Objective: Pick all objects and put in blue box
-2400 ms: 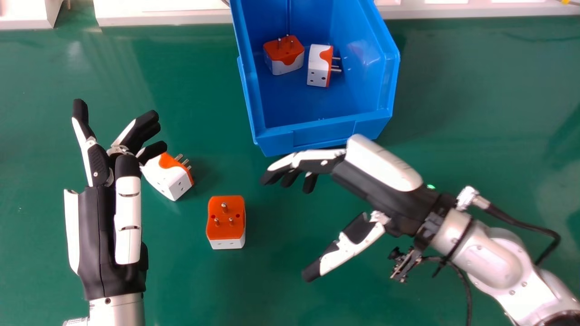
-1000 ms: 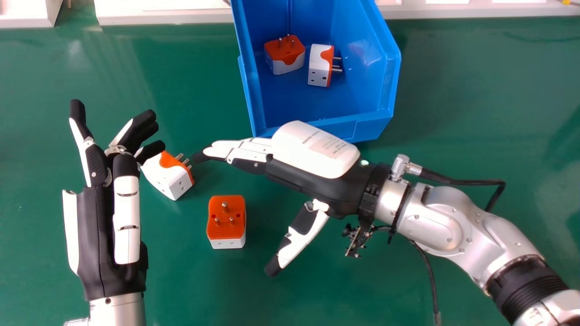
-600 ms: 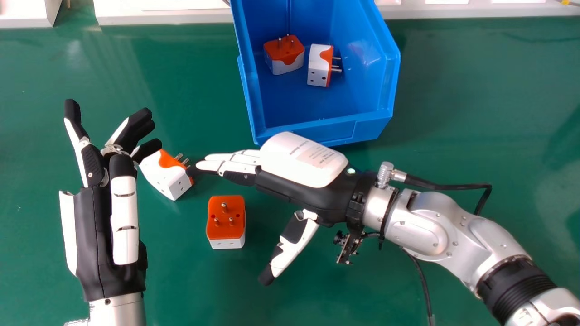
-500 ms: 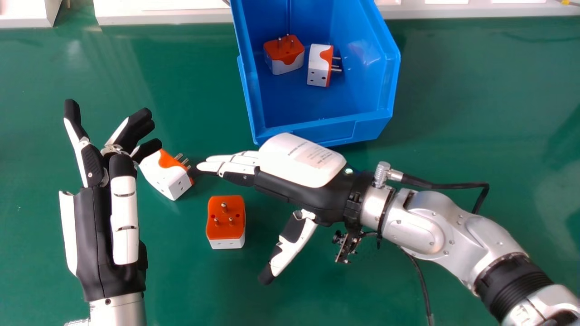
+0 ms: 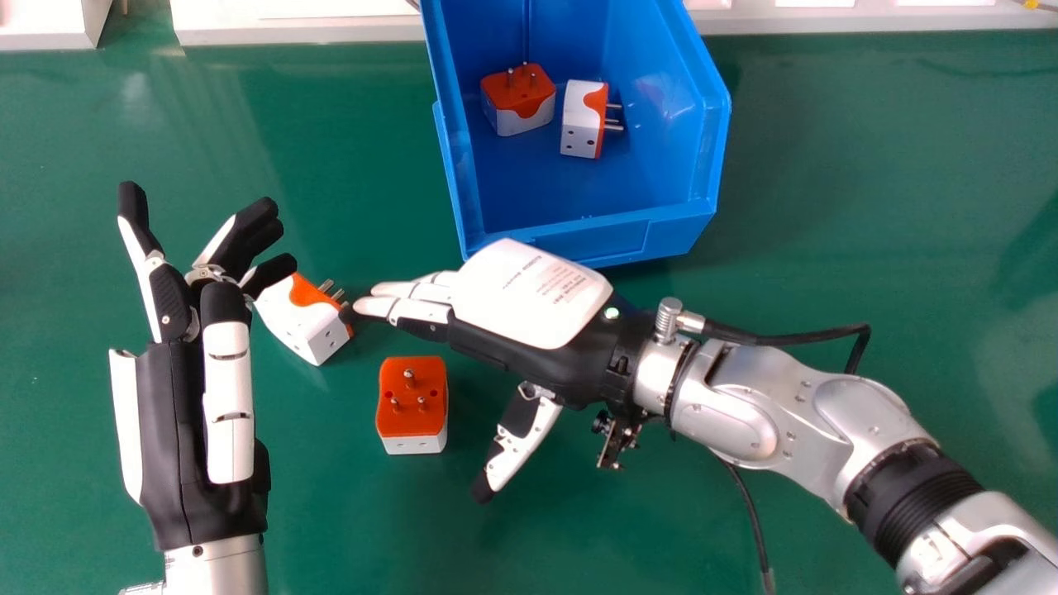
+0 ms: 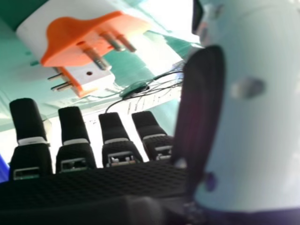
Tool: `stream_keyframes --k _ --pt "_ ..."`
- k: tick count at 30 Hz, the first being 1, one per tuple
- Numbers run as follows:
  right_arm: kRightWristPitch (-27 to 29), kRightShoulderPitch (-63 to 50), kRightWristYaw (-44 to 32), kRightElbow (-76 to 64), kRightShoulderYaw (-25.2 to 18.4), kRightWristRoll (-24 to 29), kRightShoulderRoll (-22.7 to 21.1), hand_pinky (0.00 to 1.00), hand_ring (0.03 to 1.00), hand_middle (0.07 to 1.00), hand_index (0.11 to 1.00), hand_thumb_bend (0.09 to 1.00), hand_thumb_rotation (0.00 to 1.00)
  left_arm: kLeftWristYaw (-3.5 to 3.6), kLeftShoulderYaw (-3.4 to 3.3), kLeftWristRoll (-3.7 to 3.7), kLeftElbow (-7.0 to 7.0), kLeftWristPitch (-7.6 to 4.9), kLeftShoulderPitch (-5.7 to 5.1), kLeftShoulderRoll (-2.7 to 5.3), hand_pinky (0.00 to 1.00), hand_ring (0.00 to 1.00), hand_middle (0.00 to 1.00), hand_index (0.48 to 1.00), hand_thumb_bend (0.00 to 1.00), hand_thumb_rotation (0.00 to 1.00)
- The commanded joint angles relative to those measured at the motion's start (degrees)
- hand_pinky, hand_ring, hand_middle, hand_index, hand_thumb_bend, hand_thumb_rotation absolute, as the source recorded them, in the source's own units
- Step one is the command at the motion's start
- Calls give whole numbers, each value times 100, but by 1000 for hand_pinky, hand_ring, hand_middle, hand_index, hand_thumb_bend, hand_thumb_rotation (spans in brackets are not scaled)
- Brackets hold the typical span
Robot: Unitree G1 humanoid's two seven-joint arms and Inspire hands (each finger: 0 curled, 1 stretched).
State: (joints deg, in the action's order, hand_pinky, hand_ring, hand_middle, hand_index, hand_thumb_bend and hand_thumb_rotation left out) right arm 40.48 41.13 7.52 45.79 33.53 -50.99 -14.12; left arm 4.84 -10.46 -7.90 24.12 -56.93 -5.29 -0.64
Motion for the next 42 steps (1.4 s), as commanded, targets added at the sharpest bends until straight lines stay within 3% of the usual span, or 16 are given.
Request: stream_keyframes --k 1,6,17,22,25,34,42 --pt "-56 223 181 -1 68 -49 63 697 831 888 897 967 295 16 14 -3 -140 -78 -35 -6 763 827 823 780 492 893" --pt "-143 281 329 61 177 -119 135 701 832 889 897 970 300 31 11 -1 -140 -67 -28 -16 763 827 822 780 492 892" --pt "-299 452 469 308 424 -186 291 709 837 892 892 975 300 -20 -4 78 -134 -74 -15 -1 761 825 821 778 492 892" --pt "-405 509 552 369 549 -227 379 705 830 891 887 982 298 9 2 19 -90 -86 3 -12 762 826 821 779 490 893" --pt "-481 563 630 487 627 -267 460 705 830 891 885 984 298 14 12 11 -149 -66 -14 -7 762 826 821 780 488 894" --pt "-510 774 770 918 749 -313 629 705 825 889 878 988 306 43 28 -14 -146 -66 -23 2 763 827 822 783 497 891" --pt "-575 913 840 1136 787 -278 786 689 814 876 869 988 305 126 32 -125 -61 -95 44 -19 764 828 822 783 496 891"
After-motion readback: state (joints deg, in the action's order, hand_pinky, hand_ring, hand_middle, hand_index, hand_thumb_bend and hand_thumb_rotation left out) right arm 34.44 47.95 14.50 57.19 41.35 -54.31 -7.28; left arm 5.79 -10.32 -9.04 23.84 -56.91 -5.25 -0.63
